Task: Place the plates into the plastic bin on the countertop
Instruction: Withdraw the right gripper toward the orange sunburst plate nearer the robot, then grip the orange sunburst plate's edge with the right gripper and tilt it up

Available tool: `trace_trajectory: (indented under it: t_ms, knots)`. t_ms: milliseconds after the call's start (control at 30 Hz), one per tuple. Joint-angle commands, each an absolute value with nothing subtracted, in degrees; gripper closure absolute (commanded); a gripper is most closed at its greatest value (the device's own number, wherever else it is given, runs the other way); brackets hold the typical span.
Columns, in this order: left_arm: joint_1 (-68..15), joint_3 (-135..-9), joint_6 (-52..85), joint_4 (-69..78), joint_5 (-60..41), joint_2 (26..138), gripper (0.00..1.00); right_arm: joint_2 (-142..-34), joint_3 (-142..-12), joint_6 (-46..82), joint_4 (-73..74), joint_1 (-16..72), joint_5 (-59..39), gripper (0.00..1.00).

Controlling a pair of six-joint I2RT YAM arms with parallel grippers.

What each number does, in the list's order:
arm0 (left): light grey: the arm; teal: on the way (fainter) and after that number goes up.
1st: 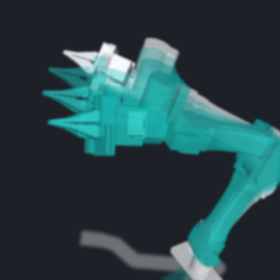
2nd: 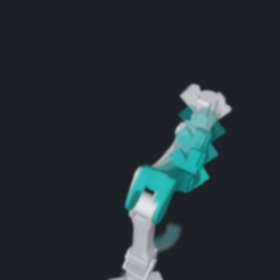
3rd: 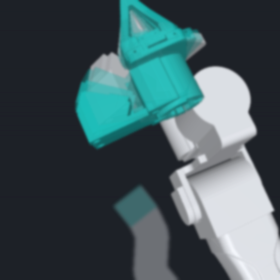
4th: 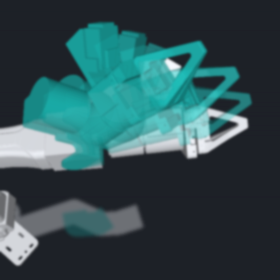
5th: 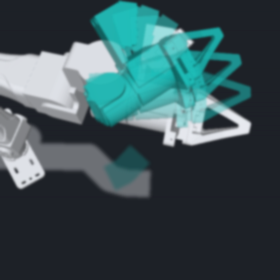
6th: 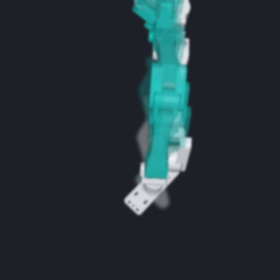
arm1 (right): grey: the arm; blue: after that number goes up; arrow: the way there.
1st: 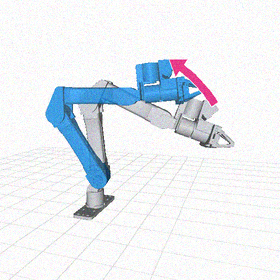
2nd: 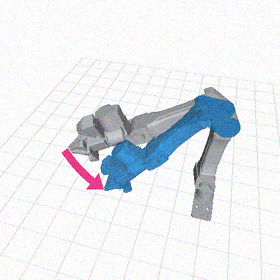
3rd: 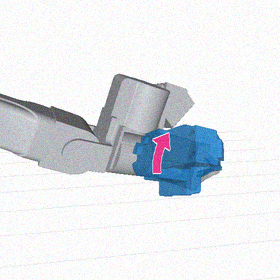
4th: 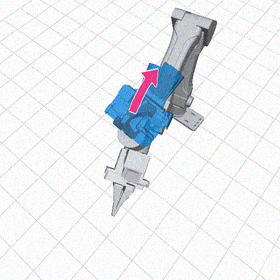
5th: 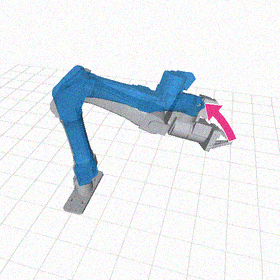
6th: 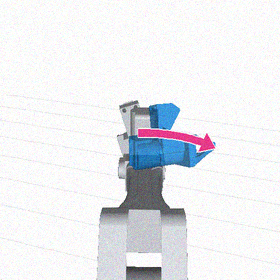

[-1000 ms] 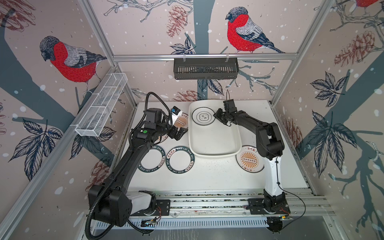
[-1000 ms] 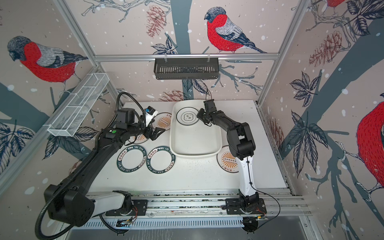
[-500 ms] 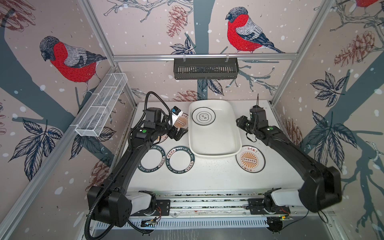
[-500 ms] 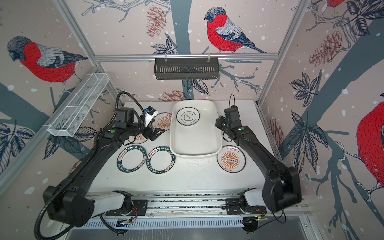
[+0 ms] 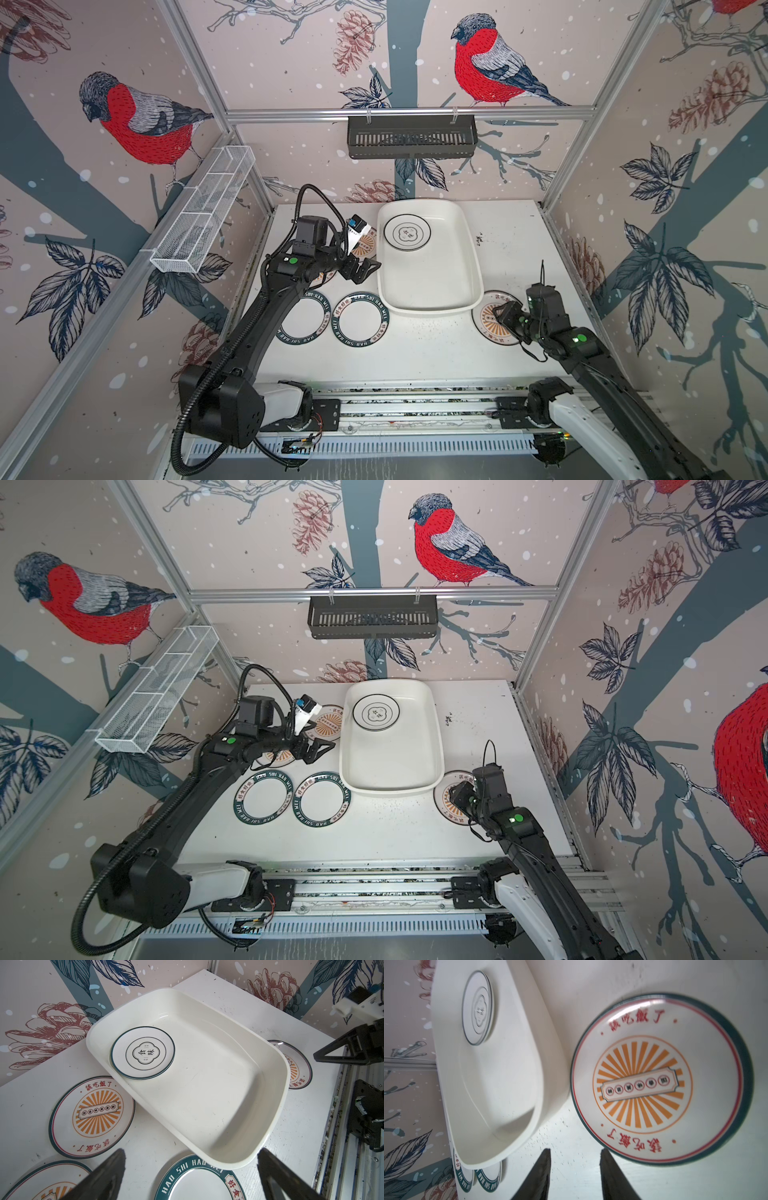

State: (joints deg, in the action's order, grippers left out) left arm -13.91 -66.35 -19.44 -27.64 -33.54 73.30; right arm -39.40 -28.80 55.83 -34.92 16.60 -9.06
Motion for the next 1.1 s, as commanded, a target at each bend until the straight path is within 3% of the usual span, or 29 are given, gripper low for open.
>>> trace_trajectory:
  t_ms: [0, 467, 1067]
  knots:
    - [-14.05, -66.02, -19.65, -28.24, -34.84, 72.96, 0.02, -38.57, -25.45, 59.42, -36.73, 16.78, -14.46, 0.59]
    - [-14.13, -64.02, -20.57, -29.08, -34.1, 71.74, 0.02, -42.23, -18.29, 59.44, -30.76, 17.32, -21.26, 0.59]
    - [-14.15, -63.6, -20.06, -27.82, -33.97, 72.5, 0.02, -51.24, -20.35, 53.5, -23.94, 10.58, -14.5, 0.59]
